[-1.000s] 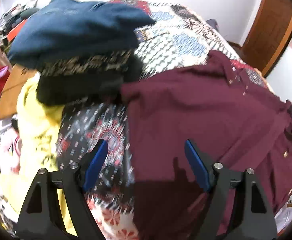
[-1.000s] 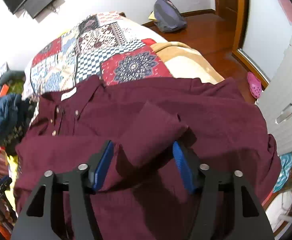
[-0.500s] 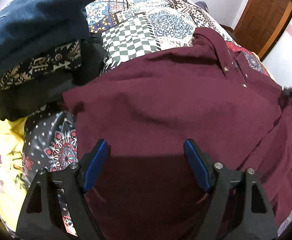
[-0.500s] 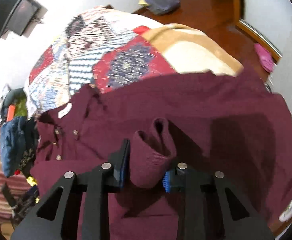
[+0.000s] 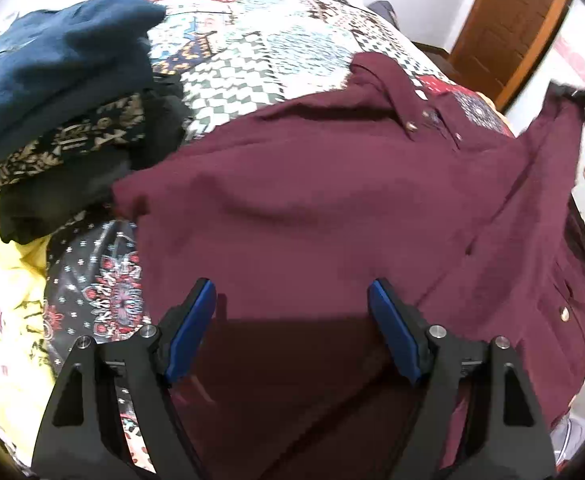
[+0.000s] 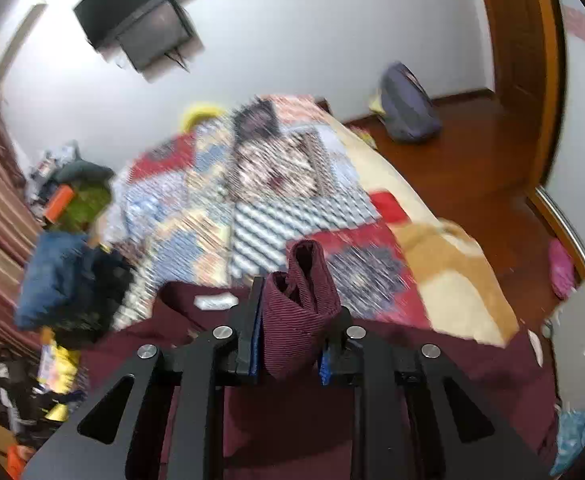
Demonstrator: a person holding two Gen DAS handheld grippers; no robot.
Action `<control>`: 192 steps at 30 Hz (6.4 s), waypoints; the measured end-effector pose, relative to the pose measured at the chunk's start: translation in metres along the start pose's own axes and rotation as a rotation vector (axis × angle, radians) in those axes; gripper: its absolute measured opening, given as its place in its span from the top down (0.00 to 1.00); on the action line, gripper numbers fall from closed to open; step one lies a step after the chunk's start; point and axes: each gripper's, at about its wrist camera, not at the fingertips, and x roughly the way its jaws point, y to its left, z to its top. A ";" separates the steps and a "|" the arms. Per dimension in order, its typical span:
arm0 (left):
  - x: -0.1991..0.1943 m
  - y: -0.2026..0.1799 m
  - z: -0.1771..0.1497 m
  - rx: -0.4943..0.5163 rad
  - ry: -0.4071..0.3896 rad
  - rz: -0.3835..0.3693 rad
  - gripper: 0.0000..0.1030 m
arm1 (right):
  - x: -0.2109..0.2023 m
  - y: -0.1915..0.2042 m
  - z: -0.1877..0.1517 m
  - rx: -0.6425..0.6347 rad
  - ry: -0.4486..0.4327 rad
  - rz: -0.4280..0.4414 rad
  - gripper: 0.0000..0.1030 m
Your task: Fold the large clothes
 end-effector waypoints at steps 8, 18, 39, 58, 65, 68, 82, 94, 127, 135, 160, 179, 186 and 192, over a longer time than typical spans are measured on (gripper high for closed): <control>-0.002 -0.021 0.000 0.035 0.000 -0.051 0.23 | 0.037 -0.068 -0.061 0.092 0.287 -0.252 0.64; -0.014 -0.040 -0.007 0.088 -0.032 -0.026 0.24 | -0.005 -0.036 -0.052 0.057 0.236 -0.186 0.47; -0.057 0.012 -0.011 -0.052 -0.142 -0.002 0.20 | 0.060 0.067 -0.134 -0.214 0.577 0.088 0.45; -0.018 0.009 -0.070 -0.086 -0.022 -0.018 0.20 | -0.019 -0.014 -0.162 0.127 0.408 -0.042 0.43; -0.017 0.009 -0.069 -0.101 -0.030 -0.021 0.20 | -0.007 -0.044 -0.155 0.369 0.307 -0.030 0.43; -0.018 0.008 -0.068 -0.087 -0.027 -0.022 0.20 | 0.004 -0.048 -0.140 0.431 0.248 -0.047 0.42; -0.025 0.029 0.000 -0.052 -0.079 0.027 0.20 | 0.022 -0.035 -0.070 0.362 0.078 -0.009 0.74; 0.006 -0.034 0.005 0.068 -0.033 -0.045 0.20 | 0.026 -0.046 -0.085 0.161 0.213 -0.152 0.58; -0.034 -0.047 -0.029 0.054 -0.073 -0.065 0.20 | 0.036 -0.002 -0.152 -0.107 0.385 -0.120 0.30; -0.042 -0.054 0.012 0.073 -0.128 -0.014 0.20 | -0.007 -0.021 -0.158 -0.034 0.320 -0.115 0.30; 0.012 -0.136 0.064 0.106 -0.050 -0.116 0.18 | -0.049 -0.270 -0.198 0.919 0.108 -0.061 0.29; 0.008 -0.113 0.053 0.057 -0.064 -0.075 0.18 | -0.065 -0.254 -0.134 0.711 -0.095 -0.245 0.87; -0.005 -0.118 0.051 0.096 -0.116 -0.049 0.18 | -0.131 -0.156 -0.081 0.392 -0.264 -0.211 0.88; -0.021 -0.122 0.048 0.121 -0.161 -0.055 0.18 | -0.139 -0.059 -0.073 0.121 -0.295 -0.126 0.89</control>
